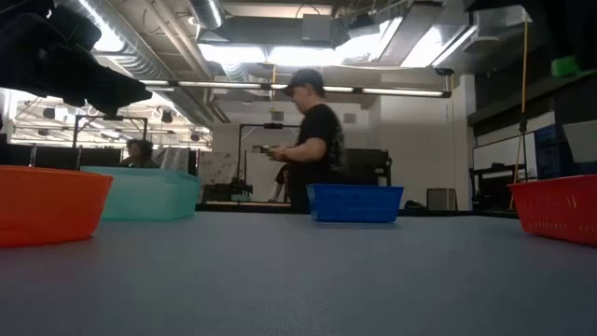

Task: Sort Halloween decoration
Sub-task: Put the green skeleton toy into the orange bin

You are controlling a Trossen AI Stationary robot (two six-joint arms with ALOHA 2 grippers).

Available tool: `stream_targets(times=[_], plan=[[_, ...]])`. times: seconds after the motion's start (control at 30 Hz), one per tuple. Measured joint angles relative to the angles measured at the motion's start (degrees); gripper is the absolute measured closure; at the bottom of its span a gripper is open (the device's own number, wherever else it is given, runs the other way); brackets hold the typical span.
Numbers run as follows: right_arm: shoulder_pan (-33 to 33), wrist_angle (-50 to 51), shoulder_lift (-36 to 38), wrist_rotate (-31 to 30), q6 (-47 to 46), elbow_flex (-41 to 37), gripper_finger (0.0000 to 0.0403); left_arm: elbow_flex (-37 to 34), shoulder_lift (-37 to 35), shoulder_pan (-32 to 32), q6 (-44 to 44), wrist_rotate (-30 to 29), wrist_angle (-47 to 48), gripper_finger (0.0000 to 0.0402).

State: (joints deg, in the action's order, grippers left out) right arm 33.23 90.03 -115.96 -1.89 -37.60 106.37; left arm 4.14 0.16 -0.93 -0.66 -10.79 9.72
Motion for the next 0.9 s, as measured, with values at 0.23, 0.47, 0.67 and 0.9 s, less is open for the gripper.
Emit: stream_targets(times=[0.23, 0.47, 0.67, 0.9], plan=[[0.0, 0.0, 8.7, -2.7, -1.5, -10.7, 0.0356, 0.0, 0.0, 0.0, 0.0, 0.0, 0.0, 0.0253], [-0.3, 0.0, 15.5, -5.2, -2.5, -24.8, 0.0356, 0.0, 0.0, 0.0, 0.0, 0.0, 0.0, 0.0253], [-0.3, -0.4, 16.1, -5.2, -2.5, -32.2, 0.0356, 0.0, 0.0, 0.0, 0.0, 0.0, 0.0, 0.0253], [-0.3, -1.8, 16.0, -5.1, -2.5, -36.8, 0.0329, 0.0, 0.0, 0.0, 0.0, 0.0, 0.0, 0.0253]])
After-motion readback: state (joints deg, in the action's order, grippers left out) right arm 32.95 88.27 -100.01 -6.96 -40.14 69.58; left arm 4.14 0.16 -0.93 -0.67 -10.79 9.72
